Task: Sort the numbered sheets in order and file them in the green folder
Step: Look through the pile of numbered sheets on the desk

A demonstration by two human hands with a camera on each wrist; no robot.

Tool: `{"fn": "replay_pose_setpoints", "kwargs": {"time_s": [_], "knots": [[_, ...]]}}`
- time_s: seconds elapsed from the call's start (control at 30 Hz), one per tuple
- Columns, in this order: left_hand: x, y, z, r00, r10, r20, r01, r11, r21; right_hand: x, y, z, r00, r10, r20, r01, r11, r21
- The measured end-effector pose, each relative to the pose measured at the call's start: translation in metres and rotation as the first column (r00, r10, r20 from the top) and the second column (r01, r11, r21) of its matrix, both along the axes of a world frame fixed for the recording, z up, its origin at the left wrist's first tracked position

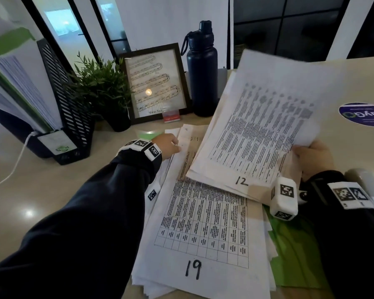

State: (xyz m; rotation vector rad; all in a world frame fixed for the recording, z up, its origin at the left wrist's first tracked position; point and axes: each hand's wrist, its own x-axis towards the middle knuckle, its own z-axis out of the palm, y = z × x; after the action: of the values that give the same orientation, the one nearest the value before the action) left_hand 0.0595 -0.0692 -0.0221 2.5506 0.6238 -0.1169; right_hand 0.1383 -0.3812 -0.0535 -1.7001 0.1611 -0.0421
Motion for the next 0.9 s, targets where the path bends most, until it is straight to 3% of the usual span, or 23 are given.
{"fn": "replay_pose_setpoints", "kwargs": {"time_s": [0.13,0.37,0.57,0.73,0.9], "knots": [[-0.001,-0.001,0.001,0.999,-0.028,-0.022,0.027,0.999,-0.042,-0.002,0.002,0.003,0.993,0.11,-0.045,-0.112,0.993,-0.049],[-0.005,-0.003,0.005,0.976,-0.131,-0.174,0.147,0.985,0.087,-0.003,0.003,0.005,0.967,0.215,-0.139,-0.223,0.974,-0.044],[-0.004,-0.009,0.009,0.978,-0.154,-0.139,0.169,0.98,0.104,0.0,0.003,0.003,0.923,0.352,-0.159,-0.363,0.931,-0.047],[-0.004,-0.006,0.007,0.975,-0.135,-0.178,0.153,0.984,0.089,0.003,0.001,-0.001,0.942,0.302,-0.143,-0.309,0.951,-0.028],[-0.003,-0.005,0.005,0.983,-0.105,-0.149,0.114,0.992,0.054,0.005,-0.002,-0.005,0.987,0.138,-0.078,-0.135,0.99,0.048]]}}
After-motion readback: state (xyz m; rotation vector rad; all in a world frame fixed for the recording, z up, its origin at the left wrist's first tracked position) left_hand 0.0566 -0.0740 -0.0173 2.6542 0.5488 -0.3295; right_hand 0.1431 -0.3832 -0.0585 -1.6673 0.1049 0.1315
